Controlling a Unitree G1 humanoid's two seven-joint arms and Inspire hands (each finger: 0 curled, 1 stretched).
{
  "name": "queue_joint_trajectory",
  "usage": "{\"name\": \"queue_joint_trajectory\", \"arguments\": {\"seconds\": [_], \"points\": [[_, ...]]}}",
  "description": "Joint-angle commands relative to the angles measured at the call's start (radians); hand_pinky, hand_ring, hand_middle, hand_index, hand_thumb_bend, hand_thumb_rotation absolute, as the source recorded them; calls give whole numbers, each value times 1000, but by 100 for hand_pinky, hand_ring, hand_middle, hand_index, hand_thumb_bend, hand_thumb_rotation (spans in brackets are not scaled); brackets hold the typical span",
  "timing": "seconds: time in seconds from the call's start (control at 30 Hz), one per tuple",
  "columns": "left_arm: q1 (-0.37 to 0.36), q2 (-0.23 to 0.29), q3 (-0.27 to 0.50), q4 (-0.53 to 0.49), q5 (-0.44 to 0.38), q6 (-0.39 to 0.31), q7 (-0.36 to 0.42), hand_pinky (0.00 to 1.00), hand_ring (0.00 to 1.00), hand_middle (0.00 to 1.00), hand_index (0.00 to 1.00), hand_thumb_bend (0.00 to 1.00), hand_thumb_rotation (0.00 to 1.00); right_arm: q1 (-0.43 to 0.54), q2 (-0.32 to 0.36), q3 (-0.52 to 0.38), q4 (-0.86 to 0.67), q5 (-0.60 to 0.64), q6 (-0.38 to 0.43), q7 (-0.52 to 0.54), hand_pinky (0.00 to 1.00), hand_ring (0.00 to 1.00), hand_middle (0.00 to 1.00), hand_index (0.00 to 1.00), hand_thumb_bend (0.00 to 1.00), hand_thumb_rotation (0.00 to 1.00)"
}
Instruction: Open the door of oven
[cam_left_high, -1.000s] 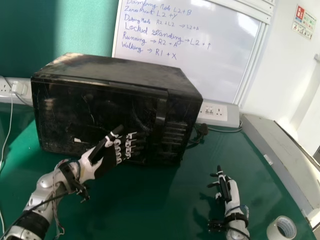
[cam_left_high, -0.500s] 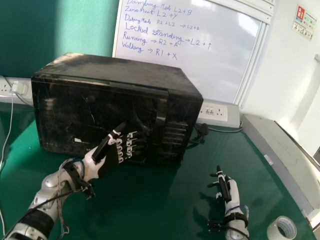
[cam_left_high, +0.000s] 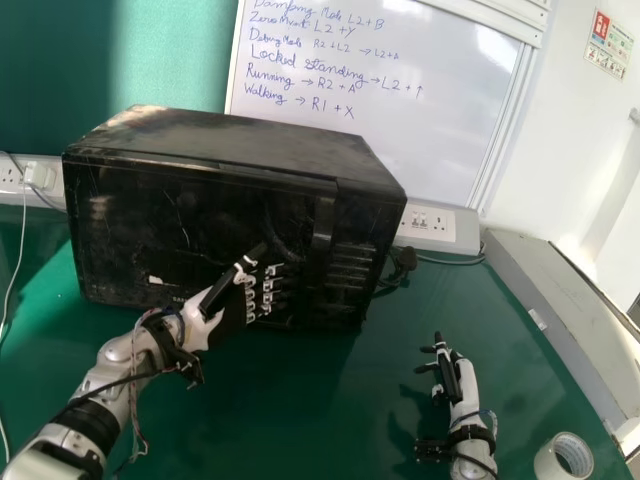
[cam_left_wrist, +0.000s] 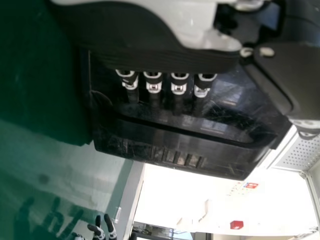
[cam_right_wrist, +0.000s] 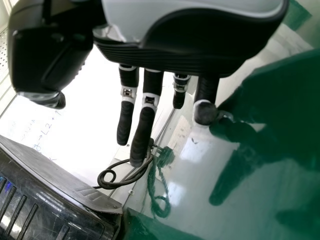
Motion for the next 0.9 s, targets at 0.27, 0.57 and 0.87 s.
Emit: {"name": "queue_joint_trajectory", "arguments": {"seconds": [0.27, 0.57, 0.87], "points": [[-88, -7, -32, 114, 100, -94, 59, 100, 100, 100, 100, 100, 98, 14, 18, 6, 29, -8, 35, -1, 19, 23, 37, 62, 79, 78], [-123, -30, -20, 174, 119, -106, 77, 100, 100, 100, 100, 100, 100, 4, 29, 0, 30, -4, 46, -2, 18, 23, 39, 63, 77, 76], [-160, -55, -17, 212, 129, -82, 120, 100, 100, 100, 100, 100, 99, 1, 33, 2, 32, -6, 54, -6, 18, 24, 39, 62, 79, 77]]}}
